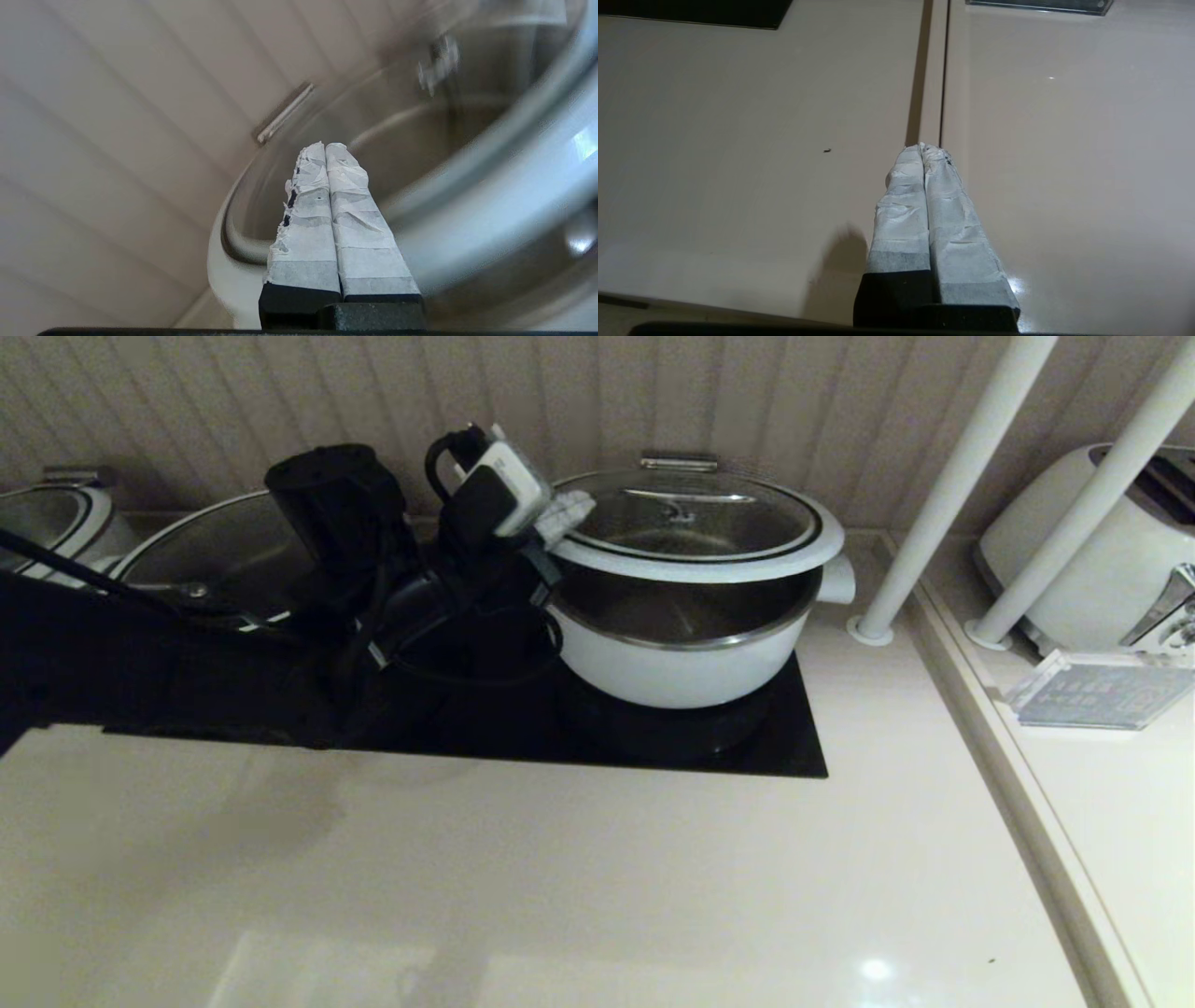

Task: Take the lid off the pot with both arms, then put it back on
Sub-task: Close the pot lid

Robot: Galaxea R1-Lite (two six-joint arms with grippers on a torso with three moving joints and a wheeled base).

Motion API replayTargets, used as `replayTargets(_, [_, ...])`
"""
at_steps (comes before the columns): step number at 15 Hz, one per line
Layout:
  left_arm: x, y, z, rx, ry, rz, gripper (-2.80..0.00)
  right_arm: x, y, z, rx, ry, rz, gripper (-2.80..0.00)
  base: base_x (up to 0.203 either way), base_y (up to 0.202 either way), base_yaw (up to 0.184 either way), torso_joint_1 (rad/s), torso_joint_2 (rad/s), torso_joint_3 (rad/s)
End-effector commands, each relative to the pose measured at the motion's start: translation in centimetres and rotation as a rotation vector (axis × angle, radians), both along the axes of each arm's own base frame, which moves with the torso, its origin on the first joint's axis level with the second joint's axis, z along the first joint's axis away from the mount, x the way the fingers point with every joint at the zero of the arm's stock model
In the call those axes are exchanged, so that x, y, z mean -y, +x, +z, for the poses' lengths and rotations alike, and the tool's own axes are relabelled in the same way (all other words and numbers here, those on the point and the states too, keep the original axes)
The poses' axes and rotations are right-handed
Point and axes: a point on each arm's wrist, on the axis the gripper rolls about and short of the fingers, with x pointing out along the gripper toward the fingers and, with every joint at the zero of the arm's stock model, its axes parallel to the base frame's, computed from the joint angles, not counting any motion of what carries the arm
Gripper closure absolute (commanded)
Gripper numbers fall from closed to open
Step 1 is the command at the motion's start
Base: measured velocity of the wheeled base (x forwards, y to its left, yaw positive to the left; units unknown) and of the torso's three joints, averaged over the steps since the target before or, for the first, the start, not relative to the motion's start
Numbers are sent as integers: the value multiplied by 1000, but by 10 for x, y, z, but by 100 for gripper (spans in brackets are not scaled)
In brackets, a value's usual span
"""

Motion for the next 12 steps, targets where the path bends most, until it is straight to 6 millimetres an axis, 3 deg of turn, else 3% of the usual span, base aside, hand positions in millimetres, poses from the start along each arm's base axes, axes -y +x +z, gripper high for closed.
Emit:
replayTargets(1, [0,0,-9,-10,9,-1,0,0,0,0,0,-1,2,0,0,0,0,0,0,0])
replayTargets(12, [-3,-5,-86,-93,47,5,0,0,0,0,0,-1,2,0,0,0,0,0,0,0])
